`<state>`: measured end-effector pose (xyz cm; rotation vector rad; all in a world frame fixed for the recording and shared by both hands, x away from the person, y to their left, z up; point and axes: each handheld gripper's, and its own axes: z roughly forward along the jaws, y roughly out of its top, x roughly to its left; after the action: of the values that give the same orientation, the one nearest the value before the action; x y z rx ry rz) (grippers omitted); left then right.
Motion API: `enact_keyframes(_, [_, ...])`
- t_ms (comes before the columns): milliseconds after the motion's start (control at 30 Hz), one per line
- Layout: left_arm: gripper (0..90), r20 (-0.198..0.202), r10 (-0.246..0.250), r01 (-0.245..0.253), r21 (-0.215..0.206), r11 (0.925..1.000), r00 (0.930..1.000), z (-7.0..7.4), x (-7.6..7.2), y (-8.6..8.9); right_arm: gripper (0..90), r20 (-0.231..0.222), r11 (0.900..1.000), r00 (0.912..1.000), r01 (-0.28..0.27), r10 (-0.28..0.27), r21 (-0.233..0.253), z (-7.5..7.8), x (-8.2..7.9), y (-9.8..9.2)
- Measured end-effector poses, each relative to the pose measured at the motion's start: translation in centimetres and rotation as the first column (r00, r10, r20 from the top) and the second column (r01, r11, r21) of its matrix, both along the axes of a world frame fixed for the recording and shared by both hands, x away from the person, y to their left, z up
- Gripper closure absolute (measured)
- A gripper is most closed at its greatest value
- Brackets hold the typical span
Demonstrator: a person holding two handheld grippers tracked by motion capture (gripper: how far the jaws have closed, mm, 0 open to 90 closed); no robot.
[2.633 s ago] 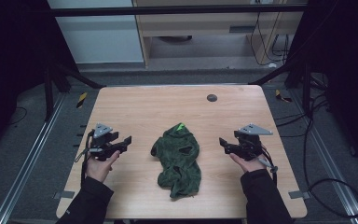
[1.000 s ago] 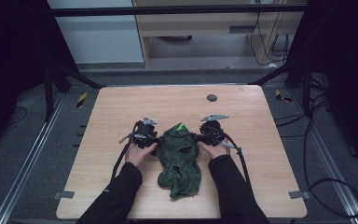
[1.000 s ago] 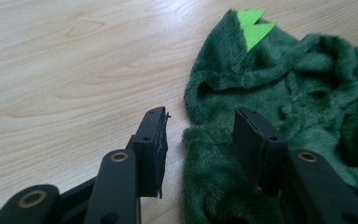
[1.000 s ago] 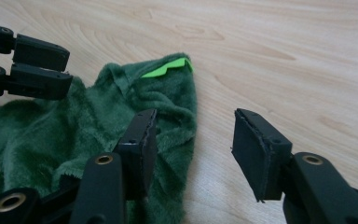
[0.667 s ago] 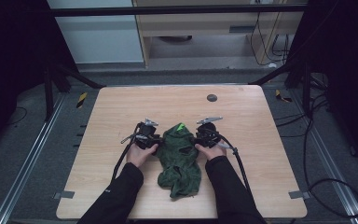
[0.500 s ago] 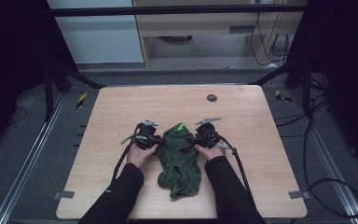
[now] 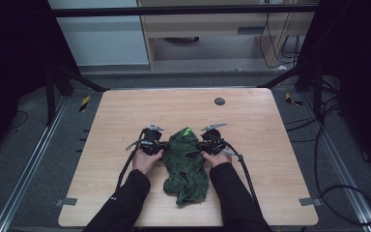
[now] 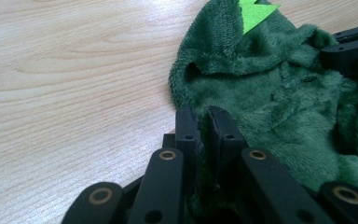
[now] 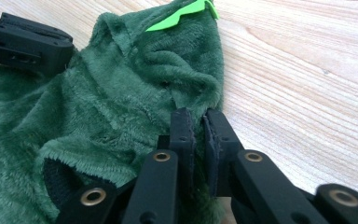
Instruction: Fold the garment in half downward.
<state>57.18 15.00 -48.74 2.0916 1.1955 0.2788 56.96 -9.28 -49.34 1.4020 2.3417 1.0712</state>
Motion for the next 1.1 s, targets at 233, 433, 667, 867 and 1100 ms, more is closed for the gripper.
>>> enact_keyframes(233, [84.4,0.030,-0.006,0.007,-0.010,0.9999,0.9995,1.0,-0.2,0.1,85.4,0.029,1.000,0.9996,0.006,-0.006,0.022,0.7,-0.1,-0.3])
enact_keyframes(433, [84.6,0.097,-0.021,0.025,-0.037,0.9990,0.9950,3.6,-0.5,-0.2,85.6,0.076,0.999,0.9971,-0.001,-0.002,0.049,2.2,-0.3,-0.7])
enact_keyframes(667, [84.6,0.176,-0.040,0.050,-0.053,0.9973,0.9836,6.5,-1.0,-0.6,85.6,0.142,0.997,0.9898,-0.017,0.006,0.075,4.7,-0.6,-1.1])
enact_keyframes(867, [84.6,0.216,-0.053,0.069,-0.066,0.9954,0.9750,8.4,-1.5,-0.5,85.6,0.188,0.994,0.9820,-0.035,0.015,0.105,6.8,-0.7,-1.5])
enact_keyframes(1100, [84.5,0.245,-0.077,0.092,-0.050,0.9945,0.9665,9.0,-2.4,-0.7,85.6,0.221,0.993,0.9742,-0.069,0.047,0.093,7.7,-1.3,-1.6])
